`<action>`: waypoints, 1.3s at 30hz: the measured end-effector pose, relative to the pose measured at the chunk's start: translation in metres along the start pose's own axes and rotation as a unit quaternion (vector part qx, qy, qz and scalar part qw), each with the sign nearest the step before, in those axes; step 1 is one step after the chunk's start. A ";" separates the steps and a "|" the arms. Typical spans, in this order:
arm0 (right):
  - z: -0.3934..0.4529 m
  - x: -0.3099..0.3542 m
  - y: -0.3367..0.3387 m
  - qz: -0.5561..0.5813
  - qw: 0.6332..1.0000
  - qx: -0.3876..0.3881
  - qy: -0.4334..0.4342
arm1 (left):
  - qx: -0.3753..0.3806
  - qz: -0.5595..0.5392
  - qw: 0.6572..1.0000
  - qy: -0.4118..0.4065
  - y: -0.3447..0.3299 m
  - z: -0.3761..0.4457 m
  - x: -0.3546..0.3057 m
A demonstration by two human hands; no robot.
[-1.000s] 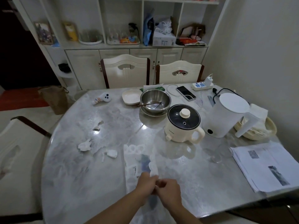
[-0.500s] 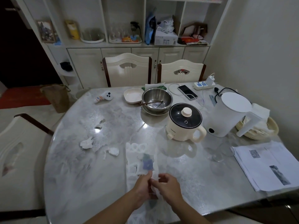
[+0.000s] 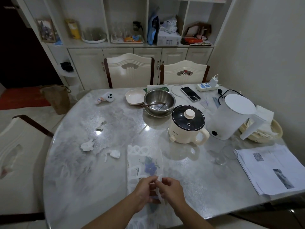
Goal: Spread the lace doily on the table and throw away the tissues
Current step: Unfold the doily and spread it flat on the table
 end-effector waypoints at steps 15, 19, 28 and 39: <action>0.004 -0.001 0.002 -0.003 1.000 -0.011 -0.009 | -0.092 0.073 0.992 -0.046 0.017 -0.009 -0.012; 0.012 0.000 0.029 -0.035 0.997 -0.064 0.000 | -0.128 0.075 0.987 -0.054 0.043 -0.013 -0.014; 0.041 -0.030 0.120 -0.099 0.982 -0.154 -0.050 | -0.210 0.074 0.973 -0.055 0.142 -0.039 0.004; 0.062 -0.044 0.162 -0.192 0.961 -0.182 -0.078 | -0.307 0.141 0.941 -0.002 0.208 -0.054 0.031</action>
Point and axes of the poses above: each hand's wrist, its own z-axis towards the middle knuckle, its own y-axis out of the back of the hand, x = y × z, the point moved 10 cm from there along z, towards the middle knuckle, and after that the axes turned 3 degrees about z, right-handed, at the moved point
